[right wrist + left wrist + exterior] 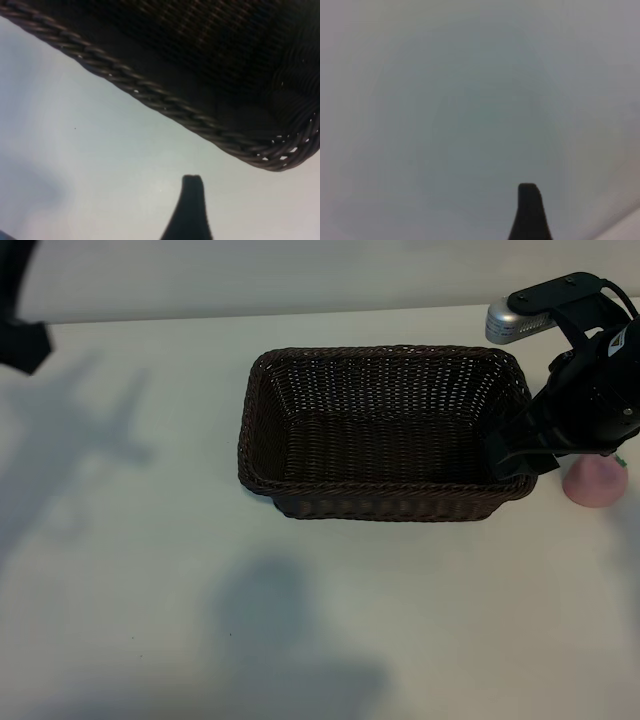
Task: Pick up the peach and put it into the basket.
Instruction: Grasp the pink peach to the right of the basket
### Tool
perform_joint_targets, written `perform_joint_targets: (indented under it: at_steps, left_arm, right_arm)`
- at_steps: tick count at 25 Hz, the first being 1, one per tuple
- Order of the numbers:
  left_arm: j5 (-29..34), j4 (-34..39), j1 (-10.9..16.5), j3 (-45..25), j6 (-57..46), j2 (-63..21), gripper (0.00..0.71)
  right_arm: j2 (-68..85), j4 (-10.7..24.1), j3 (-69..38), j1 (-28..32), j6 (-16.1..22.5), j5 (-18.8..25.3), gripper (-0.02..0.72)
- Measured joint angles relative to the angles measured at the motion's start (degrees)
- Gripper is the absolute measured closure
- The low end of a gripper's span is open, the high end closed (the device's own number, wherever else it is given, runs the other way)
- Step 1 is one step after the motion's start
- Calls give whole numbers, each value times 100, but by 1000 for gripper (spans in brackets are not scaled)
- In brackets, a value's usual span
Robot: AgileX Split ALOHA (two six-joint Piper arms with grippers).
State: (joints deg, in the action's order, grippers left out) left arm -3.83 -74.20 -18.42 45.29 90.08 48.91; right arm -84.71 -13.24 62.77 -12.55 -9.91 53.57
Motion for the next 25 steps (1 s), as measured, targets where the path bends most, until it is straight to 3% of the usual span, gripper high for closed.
perform_joint_targets:
  at_steps: [12,19,25]
  left_arm:
    - [-215,-292,0,-819,463,-1486,207]
    - [-495,-1387,0,-937,670,-1846,208]
    - [-843,-2579,0,-1273,1765,-1859,208]
  right_arm:
    - [0,-4,0,0,0,0,109]
    - [0,-4,0,0,0,93,109]
    - [0,-4,0,0,6,170,109]
